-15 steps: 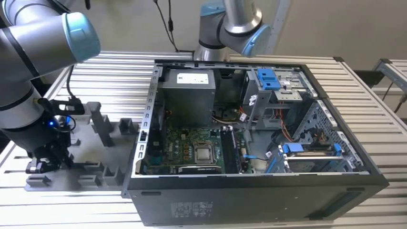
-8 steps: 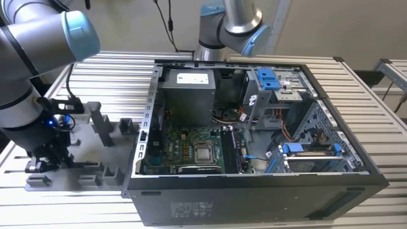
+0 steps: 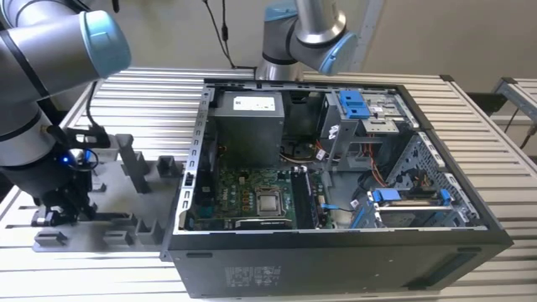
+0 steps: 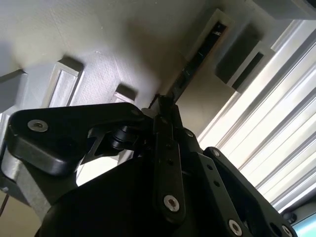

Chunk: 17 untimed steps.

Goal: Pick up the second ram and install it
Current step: 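Pick up the second ram and move it above second insertion slot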

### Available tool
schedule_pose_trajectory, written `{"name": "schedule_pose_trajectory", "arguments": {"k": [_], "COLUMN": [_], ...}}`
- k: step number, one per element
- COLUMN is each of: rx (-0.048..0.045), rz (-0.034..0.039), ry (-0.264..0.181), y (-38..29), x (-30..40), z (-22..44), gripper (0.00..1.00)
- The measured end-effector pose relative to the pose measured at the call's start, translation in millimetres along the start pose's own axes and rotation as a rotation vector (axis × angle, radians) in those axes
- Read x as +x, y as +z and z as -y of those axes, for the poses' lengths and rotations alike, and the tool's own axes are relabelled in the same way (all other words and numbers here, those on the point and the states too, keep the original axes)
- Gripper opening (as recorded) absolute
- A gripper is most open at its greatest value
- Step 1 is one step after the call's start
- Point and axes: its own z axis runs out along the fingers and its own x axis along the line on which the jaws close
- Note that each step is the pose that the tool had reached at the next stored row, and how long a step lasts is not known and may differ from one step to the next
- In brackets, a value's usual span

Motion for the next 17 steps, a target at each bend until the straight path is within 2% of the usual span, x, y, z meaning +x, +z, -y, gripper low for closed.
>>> {"name": "schedule_pose_trajectory", "arguments": {"k": [12,17], "rx": [0.0001,0.0001], "rz": [0.0,0.0001], "ry": [0.0,0.0], "y": [-18.6,-23.5], "x": [-0.3,-0.4], "z": [0.4,0.5], "gripper": [0.14,0.14]}}
